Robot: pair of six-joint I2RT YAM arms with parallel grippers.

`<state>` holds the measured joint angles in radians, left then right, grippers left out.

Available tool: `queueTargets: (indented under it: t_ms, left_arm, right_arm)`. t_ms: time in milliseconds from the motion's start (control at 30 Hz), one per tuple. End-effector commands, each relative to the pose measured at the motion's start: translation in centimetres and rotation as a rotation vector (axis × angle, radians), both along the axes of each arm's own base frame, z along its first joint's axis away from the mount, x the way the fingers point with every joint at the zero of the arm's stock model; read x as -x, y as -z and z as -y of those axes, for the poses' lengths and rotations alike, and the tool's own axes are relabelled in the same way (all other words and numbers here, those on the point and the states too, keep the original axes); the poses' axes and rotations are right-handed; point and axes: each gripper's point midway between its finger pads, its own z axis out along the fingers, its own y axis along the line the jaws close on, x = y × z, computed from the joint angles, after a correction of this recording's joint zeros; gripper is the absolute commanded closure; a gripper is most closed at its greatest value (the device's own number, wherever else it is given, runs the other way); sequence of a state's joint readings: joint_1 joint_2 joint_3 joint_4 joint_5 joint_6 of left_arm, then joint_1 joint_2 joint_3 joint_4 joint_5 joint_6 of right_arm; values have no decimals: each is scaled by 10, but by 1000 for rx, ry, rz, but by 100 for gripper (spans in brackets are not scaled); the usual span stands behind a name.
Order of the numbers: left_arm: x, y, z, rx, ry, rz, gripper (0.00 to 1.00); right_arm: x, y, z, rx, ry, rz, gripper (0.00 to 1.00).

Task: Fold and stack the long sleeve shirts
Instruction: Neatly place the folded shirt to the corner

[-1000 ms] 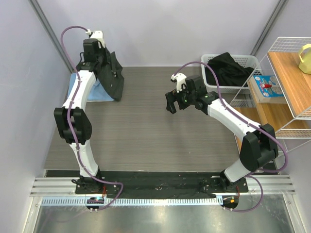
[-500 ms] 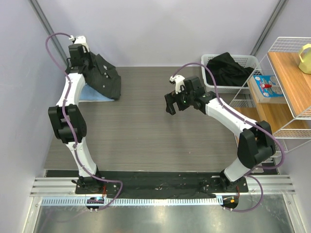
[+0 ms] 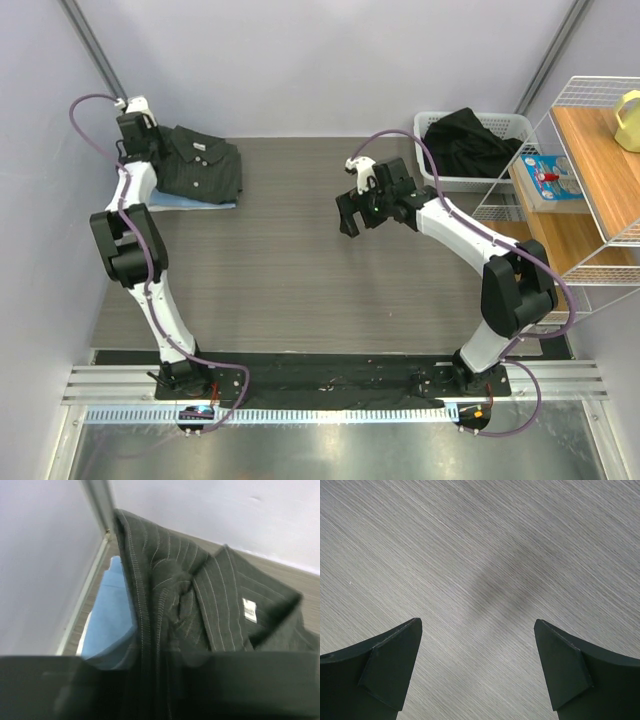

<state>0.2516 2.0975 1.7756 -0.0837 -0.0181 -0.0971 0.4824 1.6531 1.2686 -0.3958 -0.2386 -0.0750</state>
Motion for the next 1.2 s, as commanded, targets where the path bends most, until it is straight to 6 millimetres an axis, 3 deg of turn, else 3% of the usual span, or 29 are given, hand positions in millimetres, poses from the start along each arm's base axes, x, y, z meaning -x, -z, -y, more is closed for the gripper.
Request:
queueTargets:
  t_ms: [0,33,133,167,233,300,367,400,433,533,567,633,667,733,800,833,867,900,933,967,1033,1067,1133,1167]
  left_arm:
    - [-9,-17,-47,-55,-96,98,55]
    - [-6,-16,-53,-64,-110,88,44]
    - [5,-31,-72,-103,-162,69,24]
    - [9,-43,-74,-136,-153,63,22]
    - [18,-57,-71,-159,-129,22,16]
    - [29,-76,-63,-180,-83,-6,0]
    - [43,-81,-45,-144,-1,-66,0]
    - [48,-93,-30,-130,60,-65,0]
    - [61,-86,-15,-90,106,-123,0]
    - [85,-100,25,-49,227,-157,0]
    - [97,-95,50,10,304,-195,0]
    - [114,-103,79,68,369,-202,0]
    - [124,-91,101,105,402,-253,0]
    - [139,-91,127,137,432,-282,0]
    - [154,-67,155,156,456,-354,0]
    - [164,-66,167,197,454,-359,0]
    - [172,-60,187,211,492,-374,0]
    - [181,-37,196,229,503,-415,0]
    - [188,-28,203,234,512,-430,0]
    - [197,-28,221,230,548,-429,0]
    - [214,-2,234,230,557,-495,0]
    - [221,2,238,231,562,-503,0]
    - [231,18,239,240,545,-532,0]
    - [234,15,239,241,547,-519,0]
  right_arm:
    - [-12,-21,-2,-3,-5,59,0]
    - [-13,-24,0,4,-4,70,0]
    - [-19,-35,14,-8,23,80,0]
    - [-17,-36,17,-16,23,69,0]
    - [-20,-48,27,-32,44,79,0]
    - [-22,-55,38,-51,71,83,0]
    - [-23,-66,51,-73,109,96,0]
    - [-21,-68,55,-87,113,94,0]
    - [-22,-70,60,-96,127,92,0]
    - [-19,-75,76,-141,172,75,1]
    - [-18,-75,80,-149,182,71,0]
    - [-17,-74,94,-168,223,55,0]
    - [-16,-72,99,-172,237,47,0]
    - [-14,-71,111,-198,273,26,0]
    - [-7,-60,116,-200,284,-3,0]
    - [-3,-58,120,-197,286,-2,0]
    - [5,-44,121,-182,285,-30,0]
    - [10,-38,123,-173,287,-40,0]
    - [15,-36,124,-172,291,-43,0]
    - [25,-20,125,-161,294,-81,0]
    - [36,-9,128,-137,281,-86,0]
    - [46,5,130,-120,279,-114,0]
    - [54,11,132,-114,275,-108,0]
    - [61,13,133,-116,275,-100,0]
